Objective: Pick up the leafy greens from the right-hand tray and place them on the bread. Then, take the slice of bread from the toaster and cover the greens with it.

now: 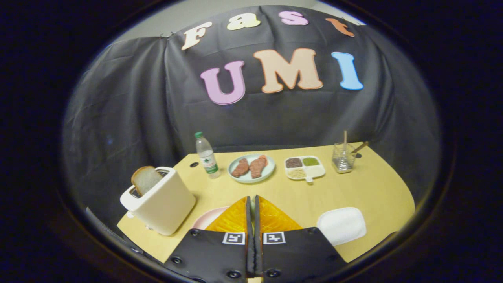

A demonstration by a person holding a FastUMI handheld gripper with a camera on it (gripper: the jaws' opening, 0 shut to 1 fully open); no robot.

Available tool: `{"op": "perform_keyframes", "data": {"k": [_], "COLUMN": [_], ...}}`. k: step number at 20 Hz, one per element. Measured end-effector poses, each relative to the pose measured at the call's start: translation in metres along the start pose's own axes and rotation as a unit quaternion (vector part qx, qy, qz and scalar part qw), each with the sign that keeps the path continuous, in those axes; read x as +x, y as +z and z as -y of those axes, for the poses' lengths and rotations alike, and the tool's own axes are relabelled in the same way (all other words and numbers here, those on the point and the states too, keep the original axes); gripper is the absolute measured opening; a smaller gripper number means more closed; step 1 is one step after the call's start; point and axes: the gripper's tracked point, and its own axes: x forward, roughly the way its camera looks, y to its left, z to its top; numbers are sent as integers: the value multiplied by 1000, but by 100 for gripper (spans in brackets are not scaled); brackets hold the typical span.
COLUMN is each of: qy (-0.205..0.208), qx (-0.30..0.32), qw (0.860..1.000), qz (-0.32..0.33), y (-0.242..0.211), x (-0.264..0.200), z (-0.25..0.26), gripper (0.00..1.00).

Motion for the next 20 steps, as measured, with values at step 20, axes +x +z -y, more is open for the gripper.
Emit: {"op": "perform_keyframes", "data": {"k": [20], "qy": [-48], "qx": [-7], "qw": [997], "qz": [-67], "y": [-94], "x": [41], "z": [-7], "gripper": [3]}}
